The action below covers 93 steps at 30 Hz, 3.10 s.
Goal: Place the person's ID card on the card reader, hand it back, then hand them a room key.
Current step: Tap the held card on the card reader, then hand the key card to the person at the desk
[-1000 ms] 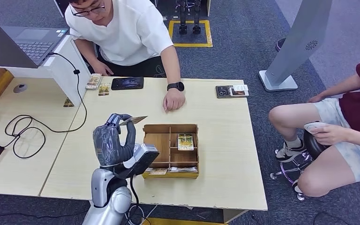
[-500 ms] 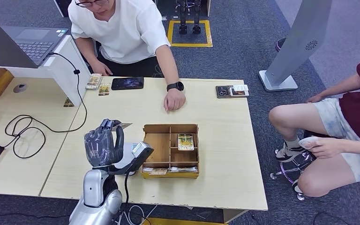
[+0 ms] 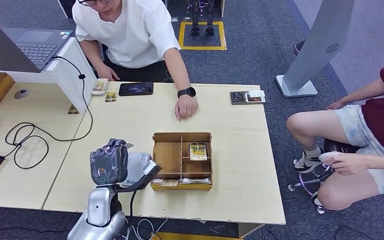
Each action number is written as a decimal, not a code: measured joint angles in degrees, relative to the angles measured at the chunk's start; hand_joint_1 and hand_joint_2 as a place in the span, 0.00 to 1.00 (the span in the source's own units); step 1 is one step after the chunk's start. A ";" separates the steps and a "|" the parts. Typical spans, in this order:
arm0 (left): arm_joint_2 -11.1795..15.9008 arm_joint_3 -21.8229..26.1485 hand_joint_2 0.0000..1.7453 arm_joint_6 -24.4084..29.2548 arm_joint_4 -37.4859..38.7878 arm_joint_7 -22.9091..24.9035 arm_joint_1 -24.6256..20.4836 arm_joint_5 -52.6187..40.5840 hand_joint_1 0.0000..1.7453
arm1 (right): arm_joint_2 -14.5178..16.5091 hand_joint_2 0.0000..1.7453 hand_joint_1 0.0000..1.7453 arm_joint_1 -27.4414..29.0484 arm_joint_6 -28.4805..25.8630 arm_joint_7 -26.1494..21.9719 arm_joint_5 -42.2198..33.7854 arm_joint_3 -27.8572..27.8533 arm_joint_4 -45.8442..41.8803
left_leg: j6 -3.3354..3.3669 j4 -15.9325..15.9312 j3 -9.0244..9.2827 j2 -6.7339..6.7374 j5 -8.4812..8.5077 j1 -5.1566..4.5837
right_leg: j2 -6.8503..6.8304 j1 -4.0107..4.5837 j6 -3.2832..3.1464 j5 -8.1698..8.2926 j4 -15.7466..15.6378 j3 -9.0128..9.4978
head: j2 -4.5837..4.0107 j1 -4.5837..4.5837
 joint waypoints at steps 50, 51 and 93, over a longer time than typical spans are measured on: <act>7.15 -16.87 1.00 -13.83 1.52 -0.27 -0.12 12.93 1.00 | 1.15 1.00 0.00 1.17 4.04 1.90 0.03 1.36 -6.43 | 0.00 -0.01 0.47 -0.04 0.01 0.00 | -0.06 0.00 0.00 0.00 0.00 0.51 | 0.00 0.01; 7.04 -16.84 1.00 -12.53 1.16 -0.55 0.16 13.25 1.00 | 1.20 1.00 0.00 1.21 4.03 1.89 0.02 1.36 -6.46 | 0.00 -0.01 0.47 -0.04 0.00 0.00 | -0.06 0.00 0.00 0.00 0.00 0.50 | 0.00 0.01; 0.83 -14.08 1.00 -2.68 -4.35 -7.02 -16.01 19.27 1.00 | 0.90 1.00 0.00 -1.40 2.49 1.88 0.13 5.34 -1.51 | -0.05 0.00 0.23 0.00 0.09 0.00 | 0.00 0.00 -0.05 0.07 0.00 0.19 | 0.00 -0.01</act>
